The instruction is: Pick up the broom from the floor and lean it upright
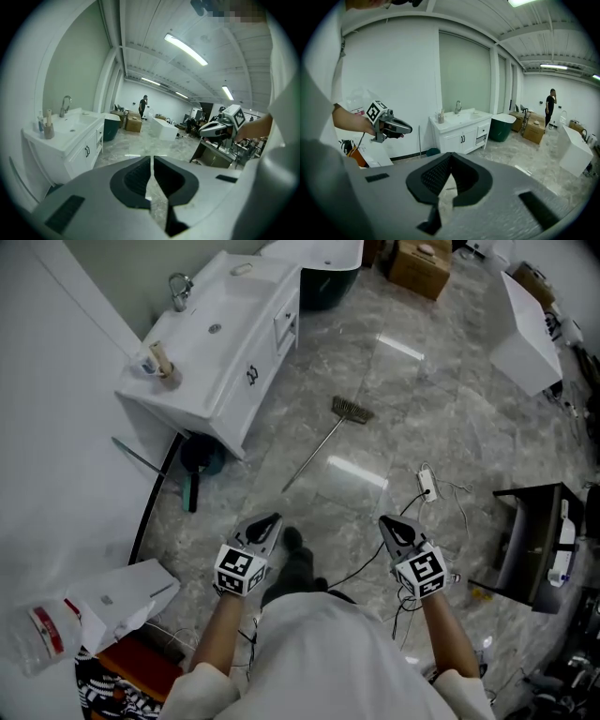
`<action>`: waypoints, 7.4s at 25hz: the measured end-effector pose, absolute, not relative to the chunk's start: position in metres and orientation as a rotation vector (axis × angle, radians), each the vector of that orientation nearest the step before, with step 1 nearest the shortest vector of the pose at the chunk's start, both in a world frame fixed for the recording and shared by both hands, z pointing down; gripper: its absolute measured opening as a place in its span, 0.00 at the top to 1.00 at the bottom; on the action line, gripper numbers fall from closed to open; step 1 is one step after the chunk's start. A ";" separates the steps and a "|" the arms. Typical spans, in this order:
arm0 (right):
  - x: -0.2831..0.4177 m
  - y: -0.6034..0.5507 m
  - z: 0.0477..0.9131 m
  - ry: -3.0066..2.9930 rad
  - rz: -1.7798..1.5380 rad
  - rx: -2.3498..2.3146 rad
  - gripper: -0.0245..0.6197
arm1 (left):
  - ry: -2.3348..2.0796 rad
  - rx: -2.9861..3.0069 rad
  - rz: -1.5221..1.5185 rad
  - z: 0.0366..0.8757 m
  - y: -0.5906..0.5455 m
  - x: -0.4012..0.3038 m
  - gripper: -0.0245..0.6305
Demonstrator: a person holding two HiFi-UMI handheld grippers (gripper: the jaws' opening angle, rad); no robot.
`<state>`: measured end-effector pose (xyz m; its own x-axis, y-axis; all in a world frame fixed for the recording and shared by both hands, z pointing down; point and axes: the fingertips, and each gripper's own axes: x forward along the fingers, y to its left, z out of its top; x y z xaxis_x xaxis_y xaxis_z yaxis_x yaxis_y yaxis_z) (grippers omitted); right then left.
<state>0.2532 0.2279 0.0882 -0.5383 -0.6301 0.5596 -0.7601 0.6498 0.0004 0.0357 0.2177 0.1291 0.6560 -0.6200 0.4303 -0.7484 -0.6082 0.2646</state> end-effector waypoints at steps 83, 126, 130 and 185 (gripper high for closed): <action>0.083 -0.079 0.879 -2.311 0.178 -0.105 0.93 | -1.194 2.145 0.504 0.838 0.029 0.019 0.93; 0.108 -0.042 1.205 -1.787 -0.533 -0.894 0.83 | -1.058 2.134 0.560 1.026 0.100 -0.002 0.93; 0.104 -0.045 1.189 -1.793 -0.485 -0.880 0.84 | -1.096 2.136 0.543 1.021 0.094 -0.005 0.93; -0.001 -0.260 0.756 -2.592 -0.273 0.009 0.85 | -1.507 2.394 0.448 0.748 -0.105 -0.077 0.93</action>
